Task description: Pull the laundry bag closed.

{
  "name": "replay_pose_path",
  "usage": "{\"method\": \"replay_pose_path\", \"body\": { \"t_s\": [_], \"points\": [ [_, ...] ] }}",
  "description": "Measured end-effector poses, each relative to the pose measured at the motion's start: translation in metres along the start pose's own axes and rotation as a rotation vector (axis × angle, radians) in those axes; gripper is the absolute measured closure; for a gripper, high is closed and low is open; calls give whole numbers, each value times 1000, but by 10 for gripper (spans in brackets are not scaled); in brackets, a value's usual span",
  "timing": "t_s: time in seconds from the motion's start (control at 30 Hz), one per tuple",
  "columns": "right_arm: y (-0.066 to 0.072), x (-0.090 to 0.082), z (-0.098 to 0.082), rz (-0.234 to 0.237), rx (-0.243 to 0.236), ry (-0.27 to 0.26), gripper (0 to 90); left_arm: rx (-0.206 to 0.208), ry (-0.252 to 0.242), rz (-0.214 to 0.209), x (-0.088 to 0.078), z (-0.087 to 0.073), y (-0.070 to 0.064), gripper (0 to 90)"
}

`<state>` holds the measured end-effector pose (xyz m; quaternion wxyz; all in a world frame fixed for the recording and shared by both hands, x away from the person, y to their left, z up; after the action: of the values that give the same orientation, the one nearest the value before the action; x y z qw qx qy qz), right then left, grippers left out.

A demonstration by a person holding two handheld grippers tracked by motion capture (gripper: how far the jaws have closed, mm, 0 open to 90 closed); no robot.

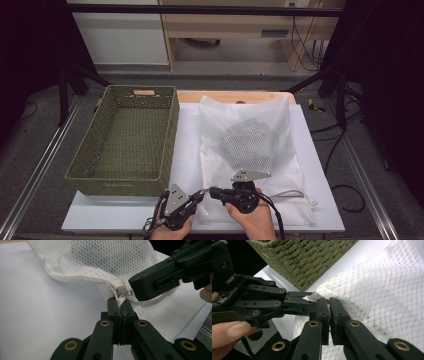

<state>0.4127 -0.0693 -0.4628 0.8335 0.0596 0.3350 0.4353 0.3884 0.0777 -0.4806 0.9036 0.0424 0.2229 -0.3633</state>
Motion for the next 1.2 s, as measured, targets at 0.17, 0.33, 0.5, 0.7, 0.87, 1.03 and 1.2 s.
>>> {"method": "replay_pose_path", "body": {
  "t_s": [0.17, 0.33, 0.5, 0.7, 0.87, 1.03, 1.2],
  "points": [
    [-5, -2, 0, -22, -3, -4, 871, -11, -23, 3, -4, 4, 1, 890],
    [-13, -5, 0, -16, 17, -7, 870, -11, -5, -7, -1, 0, 1, 890],
    [-16, -7, -2, -21, 1, 4, 870, -15, 2, -6, 1, -1, 2, 889],
    [-27, -11, -3, -36, -12, 10, 870, -22, 7, -17, 4, -4, 1, 888],
    [-29, -12, -5, -35, -34, 17, 868, -34, 9, -30, 6, -7, 0, 887],
    [-31, -11, -6, -38, -41, 29, 868, -37, 15, -24, 7, -7, 1, 887],
    [-34, -16, -7, -53, -46, 37, 869, -40, 14, -20, 6, -8, 2, 887]
  ]
}}
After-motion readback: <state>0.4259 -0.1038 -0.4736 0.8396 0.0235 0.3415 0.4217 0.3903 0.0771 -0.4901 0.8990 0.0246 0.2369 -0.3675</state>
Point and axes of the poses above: each handheld gripper's, and its own axes: x roughly forward along the jaws, z roughly out of its top, y roughly to its left, the point moved 5 cm from there along x, roughly forward along the jaws
